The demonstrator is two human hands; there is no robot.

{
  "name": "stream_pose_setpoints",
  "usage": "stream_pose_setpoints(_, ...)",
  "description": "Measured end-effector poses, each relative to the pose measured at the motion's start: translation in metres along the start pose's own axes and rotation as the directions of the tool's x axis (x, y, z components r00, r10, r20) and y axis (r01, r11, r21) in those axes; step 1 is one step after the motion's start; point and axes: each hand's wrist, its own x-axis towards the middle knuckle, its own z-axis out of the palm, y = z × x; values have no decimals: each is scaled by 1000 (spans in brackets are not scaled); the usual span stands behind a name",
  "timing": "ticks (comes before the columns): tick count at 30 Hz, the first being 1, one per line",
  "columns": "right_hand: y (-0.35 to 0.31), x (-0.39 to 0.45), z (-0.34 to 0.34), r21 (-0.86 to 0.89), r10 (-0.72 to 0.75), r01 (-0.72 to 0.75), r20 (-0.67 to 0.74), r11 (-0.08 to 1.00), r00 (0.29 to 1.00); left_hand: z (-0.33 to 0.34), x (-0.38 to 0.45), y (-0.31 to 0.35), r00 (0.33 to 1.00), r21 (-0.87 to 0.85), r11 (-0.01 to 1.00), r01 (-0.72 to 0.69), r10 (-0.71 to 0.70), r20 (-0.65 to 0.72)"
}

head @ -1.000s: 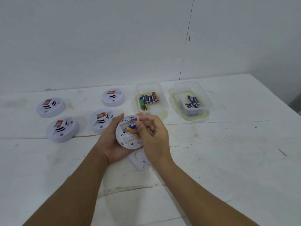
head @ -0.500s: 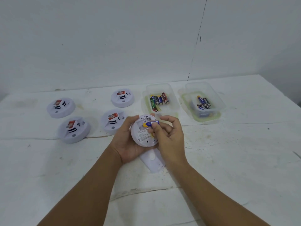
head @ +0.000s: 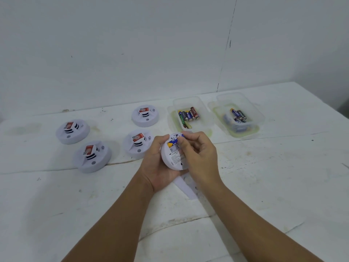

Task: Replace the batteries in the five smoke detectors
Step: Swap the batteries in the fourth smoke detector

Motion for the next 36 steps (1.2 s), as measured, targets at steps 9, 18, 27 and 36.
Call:
stream_pose_setpoints(9, -8, 6, -7, 54, 30, -29, -9, 998, 1000, 2, -1, 0, 1000, 44, 999, -15, 15, -2)
stream_pose_setpoints(18, -16, 13, -14, -9, -10, 12, 138, 1000, 990, 0, 0, -1, 1000, 33, 999, -23, 23, -4)
stream_pose_setpoints(27, -7, 19, -24, 55, 38, -55, 271, 997, 962, 2, 1, -2, 1000, 2, 1000, -9, 9, -11)
stream_pose_setpoints(36, -10, 15, -35, -149, -107, 144, 230, 978, 967, 2, 1, -2, 1000, 21, 1000, 1, -1, 7)
